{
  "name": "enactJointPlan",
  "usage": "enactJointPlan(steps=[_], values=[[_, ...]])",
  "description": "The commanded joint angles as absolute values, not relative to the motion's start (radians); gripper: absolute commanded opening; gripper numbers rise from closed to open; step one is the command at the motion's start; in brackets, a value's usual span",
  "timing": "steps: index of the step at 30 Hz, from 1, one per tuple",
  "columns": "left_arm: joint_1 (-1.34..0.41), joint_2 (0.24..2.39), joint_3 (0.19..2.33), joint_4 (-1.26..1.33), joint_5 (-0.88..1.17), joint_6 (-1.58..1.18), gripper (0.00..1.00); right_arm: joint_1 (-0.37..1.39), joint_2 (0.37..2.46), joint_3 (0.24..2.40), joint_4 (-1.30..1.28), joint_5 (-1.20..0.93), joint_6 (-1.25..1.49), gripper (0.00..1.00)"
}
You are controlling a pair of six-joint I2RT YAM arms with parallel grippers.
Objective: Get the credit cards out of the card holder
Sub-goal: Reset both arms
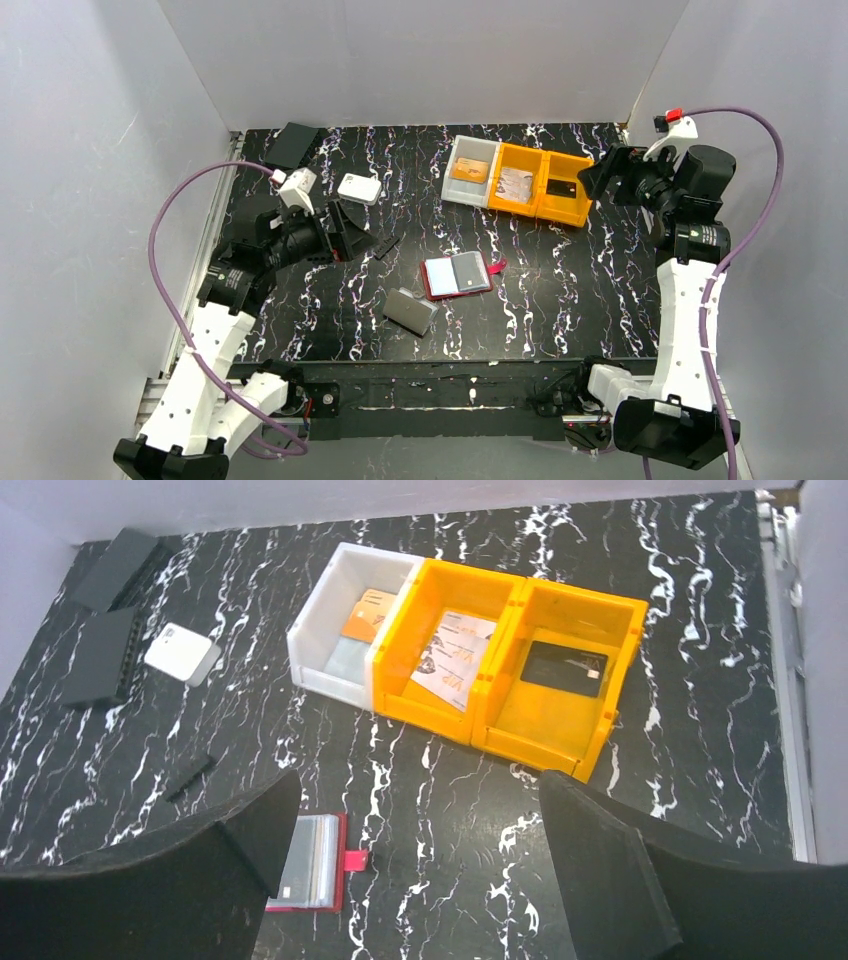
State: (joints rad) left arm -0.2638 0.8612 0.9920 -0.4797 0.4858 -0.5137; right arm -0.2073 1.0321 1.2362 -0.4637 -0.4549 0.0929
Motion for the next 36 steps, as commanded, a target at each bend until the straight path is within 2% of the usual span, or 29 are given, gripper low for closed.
enactJointPlan(steps=[1, 18, 29, 36], values=[[-0.255, 0.824, 1.074, -0.557, 0.466, -0.484, 0.98, -0.212, 0.989, 1.28, -0.475, -0.336, 0.181, 0.98], [-0.256, 0.772, 1.092, -0.6, 0.425, -0.468, 0.98, -0.212, 0.919, 1.27, -0.486, -0.305, 0.178, 0.98], [-0.256, 0.749, 0.973, -0.433, 0.493, -0.534, 0.98, -0.212, 0.93, 1.203, -0.453, -0.432, 0.144, 0.98], [-0.256, 0.777, 0.966, -0.509, 0.37, -0.428, 0.98, -0.212, 0.942, 1.174, -0.429, -0.496, 0.136, 0.98]])
